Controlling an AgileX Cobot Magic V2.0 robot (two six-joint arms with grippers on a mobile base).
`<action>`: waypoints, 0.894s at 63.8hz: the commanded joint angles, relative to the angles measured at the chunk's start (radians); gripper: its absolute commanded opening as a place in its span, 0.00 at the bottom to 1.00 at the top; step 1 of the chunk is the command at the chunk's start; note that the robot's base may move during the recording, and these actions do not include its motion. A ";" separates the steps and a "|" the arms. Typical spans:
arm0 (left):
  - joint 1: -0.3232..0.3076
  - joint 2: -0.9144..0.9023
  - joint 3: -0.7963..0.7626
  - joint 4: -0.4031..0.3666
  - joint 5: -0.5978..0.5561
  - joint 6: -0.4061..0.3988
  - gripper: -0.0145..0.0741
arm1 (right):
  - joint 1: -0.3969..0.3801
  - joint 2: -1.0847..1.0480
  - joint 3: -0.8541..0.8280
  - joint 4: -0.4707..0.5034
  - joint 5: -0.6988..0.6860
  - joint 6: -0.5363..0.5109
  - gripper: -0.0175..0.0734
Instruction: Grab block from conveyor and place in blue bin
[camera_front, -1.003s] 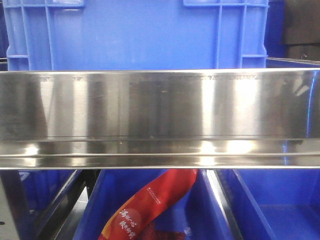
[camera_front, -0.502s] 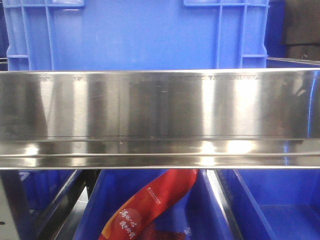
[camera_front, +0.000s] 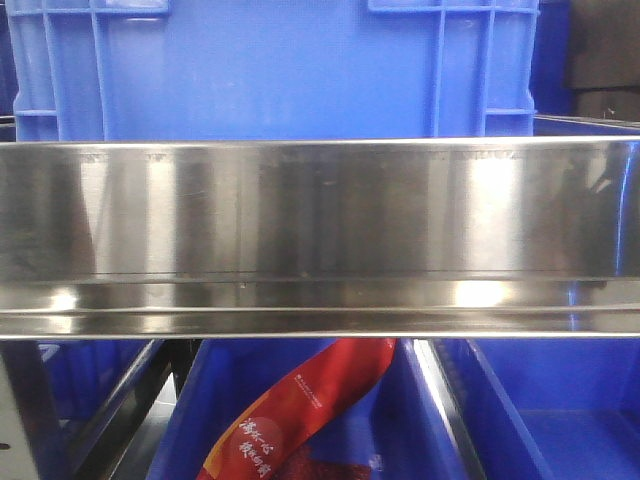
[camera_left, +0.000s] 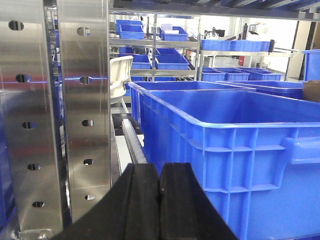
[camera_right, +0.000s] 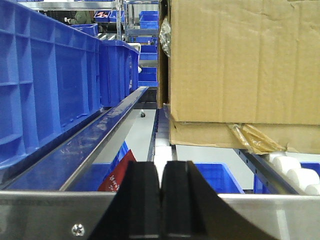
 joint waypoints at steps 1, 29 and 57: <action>0.004 -0.005 -0.001 0.007 -0.012 0.000 0.04 | -0.004 -0.003 0.002 -0.005 -0.024 -0.008 0.01; 0.004 -0.005 -0.001 0.007 -0.012 0.000 0.04 | -0.004 -0.003 0.002 -0.005 -0.024 -0.008 0.01; 0.017 -0.030 0.132 0.166 -0.077 -0.080 0.04 | -0.004 -0.003 0.002 -0.005 -0.024 -0.008 0.01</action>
